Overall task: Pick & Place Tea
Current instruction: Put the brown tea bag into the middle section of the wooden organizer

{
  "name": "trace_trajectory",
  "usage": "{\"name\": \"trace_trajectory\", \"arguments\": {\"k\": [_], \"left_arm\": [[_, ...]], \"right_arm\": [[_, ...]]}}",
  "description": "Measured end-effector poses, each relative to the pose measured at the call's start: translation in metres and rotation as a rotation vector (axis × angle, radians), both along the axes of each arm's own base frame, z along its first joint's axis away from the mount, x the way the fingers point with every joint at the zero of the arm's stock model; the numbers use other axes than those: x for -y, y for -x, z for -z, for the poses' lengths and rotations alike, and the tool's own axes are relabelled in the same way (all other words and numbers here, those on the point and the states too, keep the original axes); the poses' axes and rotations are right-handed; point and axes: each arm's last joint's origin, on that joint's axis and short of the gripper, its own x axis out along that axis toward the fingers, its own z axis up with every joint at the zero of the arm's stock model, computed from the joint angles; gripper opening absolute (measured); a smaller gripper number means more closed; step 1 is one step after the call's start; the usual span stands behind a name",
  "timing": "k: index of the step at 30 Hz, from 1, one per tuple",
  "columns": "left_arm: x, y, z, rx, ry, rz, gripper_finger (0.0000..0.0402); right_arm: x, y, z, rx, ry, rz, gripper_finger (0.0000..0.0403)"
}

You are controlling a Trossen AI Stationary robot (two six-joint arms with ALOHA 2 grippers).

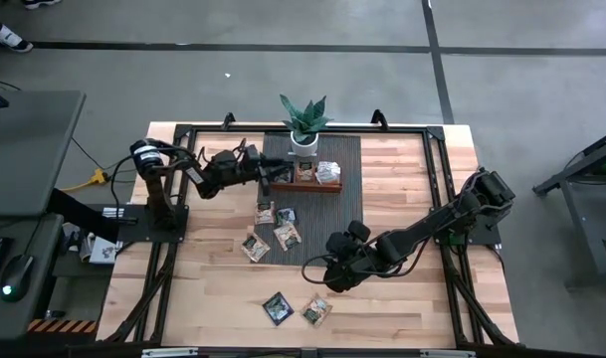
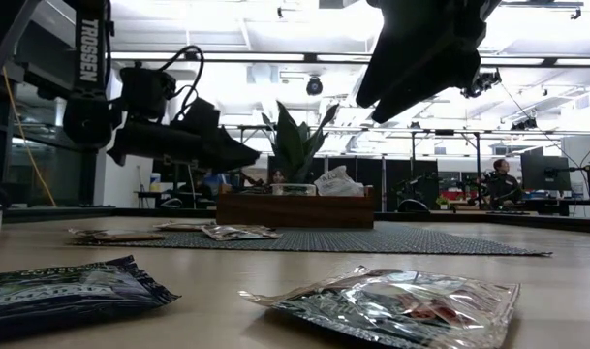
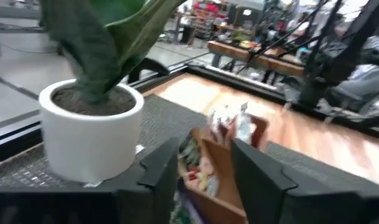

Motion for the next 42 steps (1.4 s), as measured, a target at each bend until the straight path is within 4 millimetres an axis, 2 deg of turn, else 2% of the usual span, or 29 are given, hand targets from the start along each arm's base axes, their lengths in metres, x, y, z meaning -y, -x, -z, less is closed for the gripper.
{"name": "trace_trajectory", "arguments": {"k": [6, 8, 15, 22, 25, 30, 42], "left_arm": [[0.009, 0.006, -0.006, 0.016, -0.005, 0.093, 0.0024], [0.014, 0.009, -0.006, 0.014, -0.002, 0.110, 0.0009], [0.045, 0.022, 0.005, -0.026, -0.011, 0.139, 0.0003], [0.076, 0.056, 0.013, -0.066, -0.015, 0.077, 0.0001], [0.086, 0.062, 0.012, -0.070, -0.028, 0.050, 0.0001], [0.102, 0.061, 0.002, -0.010, -0.040, 0.102, 0.0000], [0.149, 0.063, 0.003, -0.017, -0.056, 0.157, 0.0000]], "right_arm": [[0.000, 0.000, 0.000, 0.005, 0.007, -0.005, 0.0209], [0.000, -0.001, -0.001, 0.009, 0.010, -0.011, 0.0209], [0.000, -0.002, -0.002, 0.021, 0.035, -0.020, 0.0209], [-0.001, -0.004, -0.003, 0.043, 0.026, -0.021, 0.0209], [0.001, -0.006, -0.004, 0.055, 0.032, -0.019, 0.0209], [0.005, -0.009, -0.005, 0.078, 0.038, -0.009, 0.0209], [0.006, -0.012, -0.006, 0.091, 0.056, -0.033, 0.0208]]}}
